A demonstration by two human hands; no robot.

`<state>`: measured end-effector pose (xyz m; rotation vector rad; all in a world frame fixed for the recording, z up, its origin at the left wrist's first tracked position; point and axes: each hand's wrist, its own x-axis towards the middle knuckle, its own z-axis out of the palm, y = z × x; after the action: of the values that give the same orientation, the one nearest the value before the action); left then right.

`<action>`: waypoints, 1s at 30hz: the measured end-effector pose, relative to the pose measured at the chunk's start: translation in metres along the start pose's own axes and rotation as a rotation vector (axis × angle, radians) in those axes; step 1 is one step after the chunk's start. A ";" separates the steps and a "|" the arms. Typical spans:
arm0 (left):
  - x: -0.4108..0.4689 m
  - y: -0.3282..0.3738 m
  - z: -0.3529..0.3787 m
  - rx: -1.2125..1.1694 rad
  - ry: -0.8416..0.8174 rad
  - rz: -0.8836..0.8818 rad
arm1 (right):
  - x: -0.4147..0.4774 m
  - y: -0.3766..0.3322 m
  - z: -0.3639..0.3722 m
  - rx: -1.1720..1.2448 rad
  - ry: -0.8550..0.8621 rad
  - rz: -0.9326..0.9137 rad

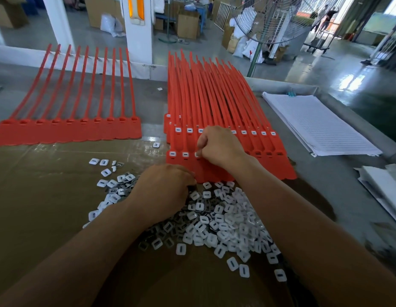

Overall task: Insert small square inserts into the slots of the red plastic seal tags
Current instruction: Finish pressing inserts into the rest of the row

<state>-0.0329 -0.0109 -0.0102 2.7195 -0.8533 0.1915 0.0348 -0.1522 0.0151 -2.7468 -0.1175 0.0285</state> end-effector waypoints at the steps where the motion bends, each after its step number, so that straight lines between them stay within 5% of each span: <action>1: 0.000 0.000 0.000 0.000 -0.002 0.000 | 0.000 -0.001 -0.001 0.006 -0.001 0.000; 12: 0.001 -0.001 0.000 0.004 -0.011 -0.002 | 0.019 -0.003 0.001 0.065 -0.083 0.174; 30: 0.000 0.002 0.000 0.011 -0.009 0.003 | 0.014 0.003 0.006 0.045 -0.038 0.060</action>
<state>-0.0342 -0.0121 -0.0097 2.7308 -0.8619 0.1857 0.0483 -0.1514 0.0089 -2.7053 -0.0447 0.0984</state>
